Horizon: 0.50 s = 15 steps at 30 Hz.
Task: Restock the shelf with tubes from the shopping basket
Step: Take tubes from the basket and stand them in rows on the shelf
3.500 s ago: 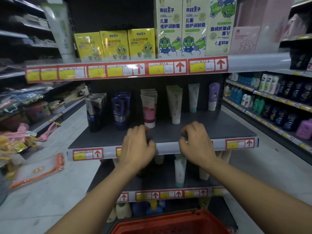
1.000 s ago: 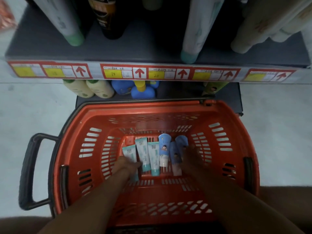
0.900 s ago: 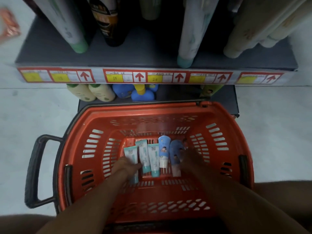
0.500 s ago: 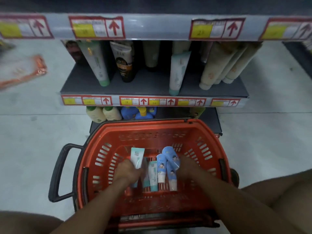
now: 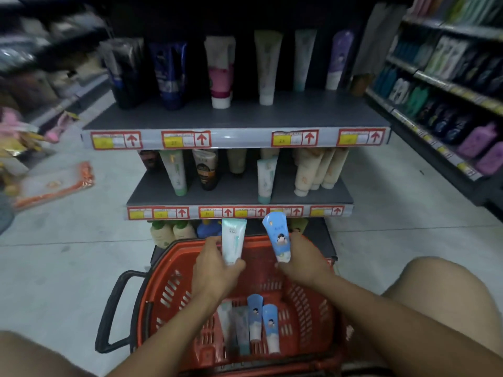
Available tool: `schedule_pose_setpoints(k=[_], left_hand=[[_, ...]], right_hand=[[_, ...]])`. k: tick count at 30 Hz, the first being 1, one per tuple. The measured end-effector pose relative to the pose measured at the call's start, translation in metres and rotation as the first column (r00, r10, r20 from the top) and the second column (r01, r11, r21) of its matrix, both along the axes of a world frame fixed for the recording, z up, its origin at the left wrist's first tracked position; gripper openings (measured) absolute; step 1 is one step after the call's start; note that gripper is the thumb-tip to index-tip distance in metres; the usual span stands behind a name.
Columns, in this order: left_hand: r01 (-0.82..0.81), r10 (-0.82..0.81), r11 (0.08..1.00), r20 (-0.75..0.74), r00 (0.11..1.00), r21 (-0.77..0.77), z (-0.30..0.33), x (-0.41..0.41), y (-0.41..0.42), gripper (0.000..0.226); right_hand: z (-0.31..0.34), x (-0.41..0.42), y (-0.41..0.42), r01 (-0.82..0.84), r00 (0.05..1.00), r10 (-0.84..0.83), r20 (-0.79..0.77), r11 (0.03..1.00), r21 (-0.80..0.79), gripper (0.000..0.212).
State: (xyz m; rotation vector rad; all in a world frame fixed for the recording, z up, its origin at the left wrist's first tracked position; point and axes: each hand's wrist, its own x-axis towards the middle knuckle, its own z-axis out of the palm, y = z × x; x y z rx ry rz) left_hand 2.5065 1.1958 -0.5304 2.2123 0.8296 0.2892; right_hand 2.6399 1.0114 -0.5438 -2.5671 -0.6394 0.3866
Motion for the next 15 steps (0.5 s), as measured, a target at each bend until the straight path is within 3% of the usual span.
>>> schedule_pose_setpoints(k=[7,15], left_hand=[[0.034,-0.055,0.996,0.261,0.964,0.085,0.077,0.029,-0.020,0.058],[0.060,-0.135,0.983,0.461,0.877,0.176,0.175,0.090,-0.053,0.053]], right_hand=[[0.084,0.012,-0.016,0.061,0.973,-0.113,0.201,0.967,0.248,0.055],[0.168,0.075,-0.040,0.038,0.884,-0.247,0.398,0.885,0.463,0.053]])
